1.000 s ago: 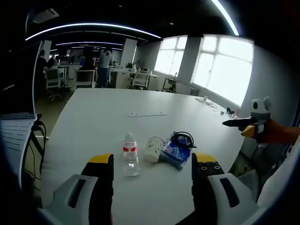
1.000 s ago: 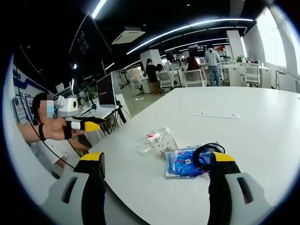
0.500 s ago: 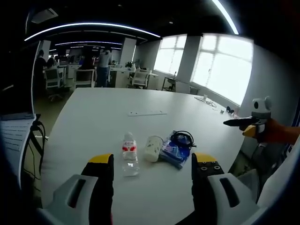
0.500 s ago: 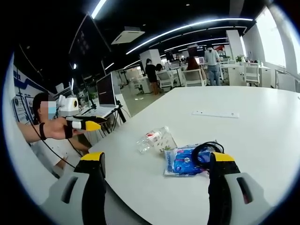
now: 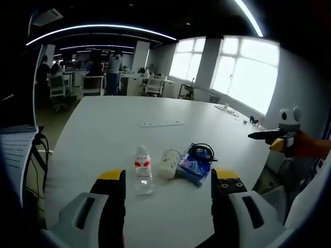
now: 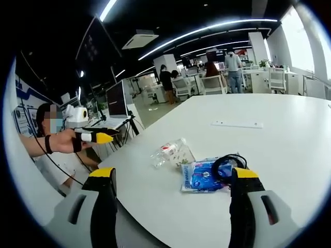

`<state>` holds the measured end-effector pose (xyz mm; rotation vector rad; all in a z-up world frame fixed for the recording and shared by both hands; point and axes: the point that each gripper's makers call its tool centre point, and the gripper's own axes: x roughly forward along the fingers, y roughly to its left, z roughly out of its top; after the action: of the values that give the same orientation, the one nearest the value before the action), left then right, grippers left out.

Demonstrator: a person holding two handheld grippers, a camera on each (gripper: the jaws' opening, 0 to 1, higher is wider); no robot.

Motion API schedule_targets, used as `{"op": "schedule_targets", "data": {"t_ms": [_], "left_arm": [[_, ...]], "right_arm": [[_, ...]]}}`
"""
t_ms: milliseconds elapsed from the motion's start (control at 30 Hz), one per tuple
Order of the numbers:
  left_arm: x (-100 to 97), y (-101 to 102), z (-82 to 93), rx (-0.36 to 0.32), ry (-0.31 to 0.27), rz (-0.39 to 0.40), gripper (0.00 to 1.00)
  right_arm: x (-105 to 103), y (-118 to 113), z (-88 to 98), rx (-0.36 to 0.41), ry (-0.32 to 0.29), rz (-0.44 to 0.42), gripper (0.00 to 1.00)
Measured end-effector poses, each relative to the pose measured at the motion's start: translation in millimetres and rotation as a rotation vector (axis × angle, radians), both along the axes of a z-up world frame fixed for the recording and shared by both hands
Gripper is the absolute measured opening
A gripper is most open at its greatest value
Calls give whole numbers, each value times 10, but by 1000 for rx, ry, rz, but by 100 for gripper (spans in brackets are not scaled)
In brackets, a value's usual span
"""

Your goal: Arrange the tabletop items into an orderly group along one side of the table until the central work area is clear of visible clutter.

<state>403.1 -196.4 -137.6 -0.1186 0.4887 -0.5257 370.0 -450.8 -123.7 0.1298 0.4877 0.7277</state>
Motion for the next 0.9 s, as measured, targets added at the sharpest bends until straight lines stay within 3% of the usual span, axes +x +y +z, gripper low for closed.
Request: {"op": "schedule_targets", "data": {"t_ms": [467,900], "left_arm": [[205,-58,-117,4,18,-9,66],[564,-146,-442,14,72,-12,65]], "right_arm": [[-63,-56,-17,-3,10,-9,91],[-89,-160,-115,1,35,-37,91]]}}
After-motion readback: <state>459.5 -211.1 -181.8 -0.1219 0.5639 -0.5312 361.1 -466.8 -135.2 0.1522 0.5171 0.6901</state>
